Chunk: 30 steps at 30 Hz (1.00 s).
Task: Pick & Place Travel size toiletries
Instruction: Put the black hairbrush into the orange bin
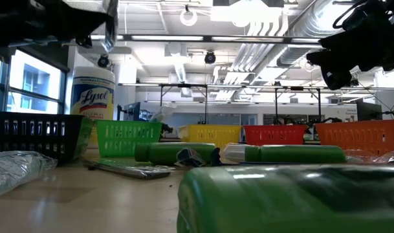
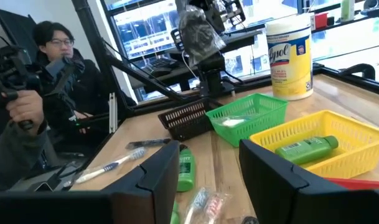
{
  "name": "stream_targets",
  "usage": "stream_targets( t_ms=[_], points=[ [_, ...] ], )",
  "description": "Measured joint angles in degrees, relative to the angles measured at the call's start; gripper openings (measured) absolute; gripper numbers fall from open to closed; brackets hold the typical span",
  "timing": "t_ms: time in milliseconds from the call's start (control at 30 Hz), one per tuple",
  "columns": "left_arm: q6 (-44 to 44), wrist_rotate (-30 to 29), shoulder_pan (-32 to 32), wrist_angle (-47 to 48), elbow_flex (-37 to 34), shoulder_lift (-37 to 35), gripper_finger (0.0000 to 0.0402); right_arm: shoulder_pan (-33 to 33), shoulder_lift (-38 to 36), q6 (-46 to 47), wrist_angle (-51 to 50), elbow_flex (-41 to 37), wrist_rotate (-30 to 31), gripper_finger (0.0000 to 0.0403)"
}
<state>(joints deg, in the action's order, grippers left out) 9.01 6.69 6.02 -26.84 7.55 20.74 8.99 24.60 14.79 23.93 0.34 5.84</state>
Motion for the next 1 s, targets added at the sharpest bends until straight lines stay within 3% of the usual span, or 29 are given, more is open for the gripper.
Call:
stream_targets(
  t_ms=[667,1000],
  points=[
    [-2.6,-1.9,0.0,-1.9,-1.9,-0.5,0.0000,0.0,0.0,0.0,0.3,0.0,-0.3,0.0160],
    [-3.4,-2.1,0.0,-3.4,9.8,15.6,0.0000,0.0,3.8,-1.7,6.1,0.0,-1.1,0.0160]
  ],
)
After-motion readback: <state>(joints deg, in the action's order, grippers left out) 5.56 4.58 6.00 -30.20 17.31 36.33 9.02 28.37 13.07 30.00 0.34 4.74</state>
